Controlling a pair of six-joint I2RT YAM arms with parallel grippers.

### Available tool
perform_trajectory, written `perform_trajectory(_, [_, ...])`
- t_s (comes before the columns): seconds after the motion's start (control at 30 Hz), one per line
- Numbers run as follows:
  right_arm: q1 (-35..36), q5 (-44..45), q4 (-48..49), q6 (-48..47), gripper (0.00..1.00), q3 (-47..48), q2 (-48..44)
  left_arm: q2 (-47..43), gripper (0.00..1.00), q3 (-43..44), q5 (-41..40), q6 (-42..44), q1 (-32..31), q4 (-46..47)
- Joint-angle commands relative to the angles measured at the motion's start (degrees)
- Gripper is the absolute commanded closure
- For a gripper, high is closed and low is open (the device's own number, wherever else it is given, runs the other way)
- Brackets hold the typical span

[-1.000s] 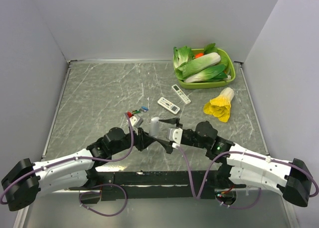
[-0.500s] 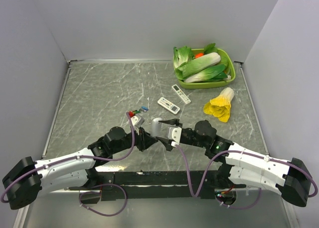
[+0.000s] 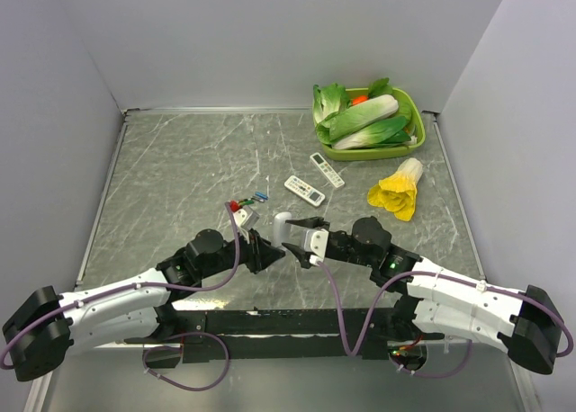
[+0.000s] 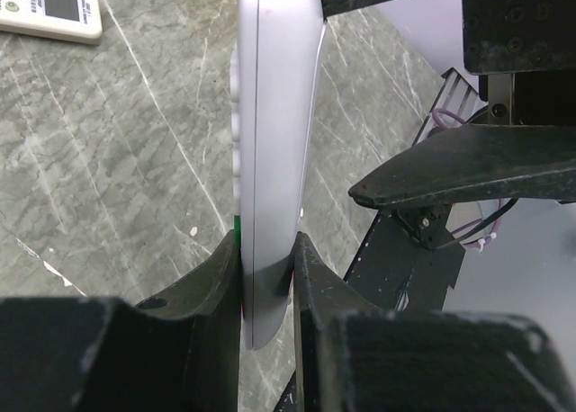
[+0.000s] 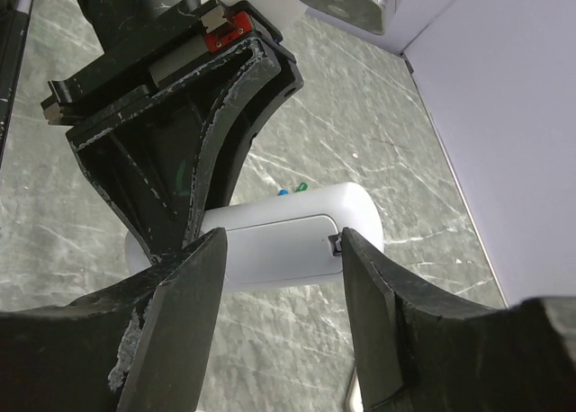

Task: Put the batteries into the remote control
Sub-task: Remove the battery cover from the remote control.

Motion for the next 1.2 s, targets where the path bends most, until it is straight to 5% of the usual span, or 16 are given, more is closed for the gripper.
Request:
perform_trajectory(0.0, [-0.3,-2.8,-1.5,0.0,0.4,1.9,0.9,-1.4,0.99,2.2,1.4,-0.9,0.1,4.5])
perform_trajectory(0.4, [-0.7,-1.5,-4.5,1.0,0.68,2.0,2.6,0.4,0.99,2.7,-3.5,-2.3,0.1,0.1])
perform_trajectory(0.93, [-5.4,-1.8,3.1,5.8,0.99,-2.6,5.8,7.8,0.99,3.3,-1.9,-5.6,1.1,-1.5])
perform_trajectory(1.17, [-6.5,-1.4,3.8,5.9,1.0,-3.1,6.3,12.8,0.99,4.0,-2.7,-7.0,1.7,-3.1])
